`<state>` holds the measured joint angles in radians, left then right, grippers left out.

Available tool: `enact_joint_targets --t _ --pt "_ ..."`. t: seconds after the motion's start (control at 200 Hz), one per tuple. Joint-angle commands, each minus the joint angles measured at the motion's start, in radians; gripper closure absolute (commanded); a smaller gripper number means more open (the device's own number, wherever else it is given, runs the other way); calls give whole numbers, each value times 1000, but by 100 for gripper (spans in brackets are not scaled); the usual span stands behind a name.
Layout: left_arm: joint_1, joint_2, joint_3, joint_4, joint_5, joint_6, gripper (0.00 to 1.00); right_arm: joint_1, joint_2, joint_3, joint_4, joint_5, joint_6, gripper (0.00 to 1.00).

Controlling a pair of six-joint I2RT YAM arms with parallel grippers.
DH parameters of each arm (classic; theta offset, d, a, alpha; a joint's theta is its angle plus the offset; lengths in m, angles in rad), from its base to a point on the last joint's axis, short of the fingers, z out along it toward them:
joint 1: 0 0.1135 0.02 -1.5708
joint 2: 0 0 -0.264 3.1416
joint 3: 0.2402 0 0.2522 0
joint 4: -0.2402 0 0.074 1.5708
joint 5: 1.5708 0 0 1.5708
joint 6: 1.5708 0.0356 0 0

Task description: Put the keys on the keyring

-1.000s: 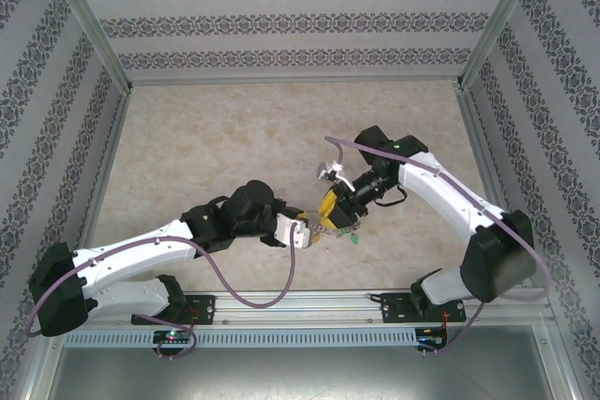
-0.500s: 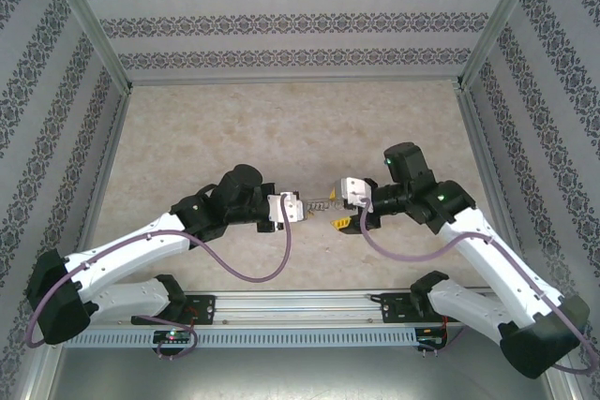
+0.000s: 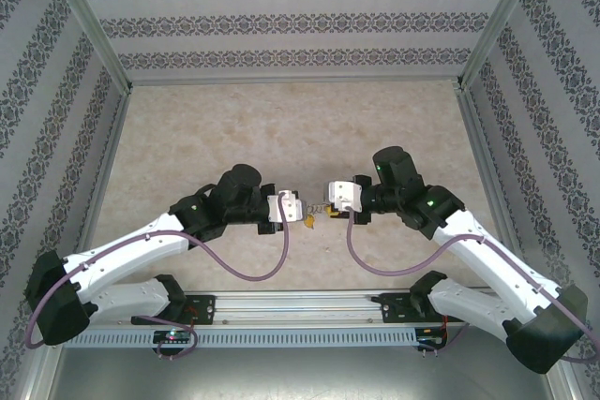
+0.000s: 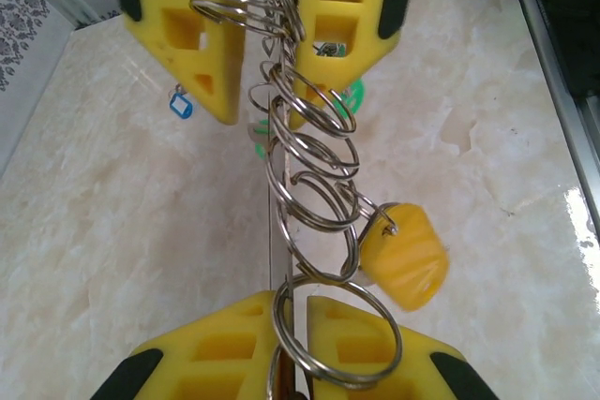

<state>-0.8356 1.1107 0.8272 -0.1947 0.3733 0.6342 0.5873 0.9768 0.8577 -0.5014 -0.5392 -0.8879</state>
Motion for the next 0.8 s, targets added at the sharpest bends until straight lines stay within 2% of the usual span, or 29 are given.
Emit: enact_joint_targets --t 0.0,0.12,0.205,0.235,0.315,0.35,0.395,0.43,0.57,0.655,0.734,0.794 --pt "13 -18 26 33 37 -20 100 7 -13 7 -3 14 -27 83" --pt "20 -34 6 49 30 -17 98 -3 -17 8 -20 -14 -26 99" --pt "21 -42 -8 59 30 -17 89 -24 -12 11 -13 -60 1 100" --pt "22 -41 -10 58 35 -19 78 -30 -8 15 -18 -71 6 100" --pt "24 -46 -6 51 57 -27 56 -35 1 22 -24 -68 19 100" --pt "25 -50 -4 45 75 -27 43 -41 7 28 -34 -72 20 100" --pt "28 -56 5 30 101 -27 31 -48 15 39 -52 -79 20 100" --pt "34 -58 17 13 128 -28 25 -54 25 51 -66 -78 21 100" --pt "63 -27 111 -80 248 -73 24 -60 64 100 -137 -47 28 100" --pt "66 23 165 -95 266 -123 25 -62 79 120 -168 -48 32 100" --pt "68 72 195 -86 250 -163 32 -62 87 132 -190 -79 33 100" --pt "82 102 213 -72 272 -197 42 -65 93 147 -218 -115 26 100"
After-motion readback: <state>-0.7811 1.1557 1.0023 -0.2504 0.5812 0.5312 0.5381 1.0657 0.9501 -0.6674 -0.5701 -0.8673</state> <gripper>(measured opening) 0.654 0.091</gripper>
